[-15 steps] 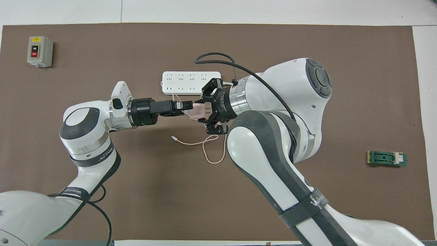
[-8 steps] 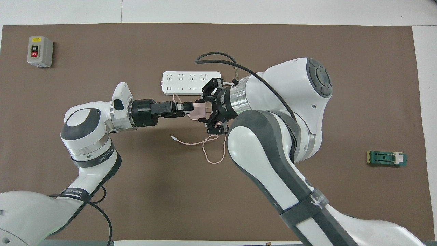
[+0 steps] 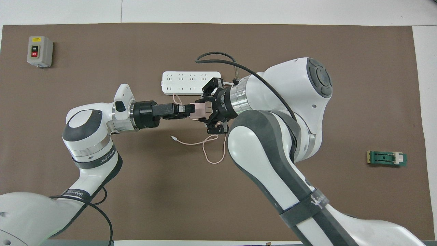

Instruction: Plug charger into power strip

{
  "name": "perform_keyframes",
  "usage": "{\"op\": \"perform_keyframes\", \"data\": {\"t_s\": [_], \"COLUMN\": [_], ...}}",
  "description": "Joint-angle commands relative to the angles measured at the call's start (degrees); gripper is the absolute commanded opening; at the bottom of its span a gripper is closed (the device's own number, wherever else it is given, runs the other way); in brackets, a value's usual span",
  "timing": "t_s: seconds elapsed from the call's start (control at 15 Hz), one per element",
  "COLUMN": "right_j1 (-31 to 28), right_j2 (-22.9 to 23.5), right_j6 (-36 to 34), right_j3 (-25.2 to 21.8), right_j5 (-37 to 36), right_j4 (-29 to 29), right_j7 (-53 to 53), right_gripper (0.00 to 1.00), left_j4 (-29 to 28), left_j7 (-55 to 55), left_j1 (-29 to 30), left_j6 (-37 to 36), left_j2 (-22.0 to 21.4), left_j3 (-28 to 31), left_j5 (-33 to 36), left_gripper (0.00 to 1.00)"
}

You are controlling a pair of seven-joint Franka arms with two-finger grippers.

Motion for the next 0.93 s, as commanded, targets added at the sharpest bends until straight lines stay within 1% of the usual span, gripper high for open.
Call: {"op": "perform_keyframes", "data": {"t_s": [0.0, 0.4, 0.47, 0.53, 0.6, 0.67, 0.73, 0.8, 0.86], "right_j1": [-0.1, -0.1, -0.1, -0.1, -0.1, -0.1, -0.1, -0.1, -0.1], "right_j2": [0.3, 0.3, 0.3, 0.3, 0.3, 0.3, 0.3, 0.3, 0.3], "right_j6": [0.9, 0.9, 0.9, 1.0, 1.0, 1.0, 1.0, 1.0, 1.0], "right_j3": [0.0, 0.0, 0.0, 0.0, 0.0, 0.0, 0.0, 0.0, 0.0], "right_j5": [2.2, 2.4, 2.4, 2.4, 2.4, 2.4, 2.4, 2.4, 2.4], "right_j4": [0.6, 0.6, 0.6, 0.6, 0.6, 0.6, 0.6, 0.6, 0.6], "right_j7": [1.0, 1.0, 1.0, 1.0, 1.0, 1.0, 0.9, 1.0, 1.0], "right_gripper": [0.0, 0.0, 0.0, 0.0, 0.0, 0.0, 0.0, 0.0, 0.0], "left_j4": [-1.7, -1.8, -1.8, -1.8, -1.8, -1.8, -1.8, -1.8, -1.8], "left_j7": [-0.4, -0.4, -0.4, -0.4, -0.5, -0.5, -0.6, -0.6, -0.6], "left_j1": [-0.8, -0.9, -0.9, -0.8, -0.9, -0.8, -0.8, -0.8, -0.8], "left_j6": [-0.4, -0.4, -0.4, -0.5, -0.6, -0.6, -0.6, -0.7, -0.8], "left_j2": [-1.8, -1.8, -1.8, -1.8, -1.8, -1.8, -1.8, -1.8, -1.9], "left_j3": [0.9, 0.8, 0.8, 0.9, 0.8, 0.9, 0.8, 0.9, 0.9], "left_j5": [-0.5, -0.5, -0.5, -0.5, -0.5, -0.5, -0.5, -0.5, -0.5], "left_gripper": [1.0, 1.0, 0.97, 0.9, 0.81, 0.77, 0.7, 0.61, 0.41]}}
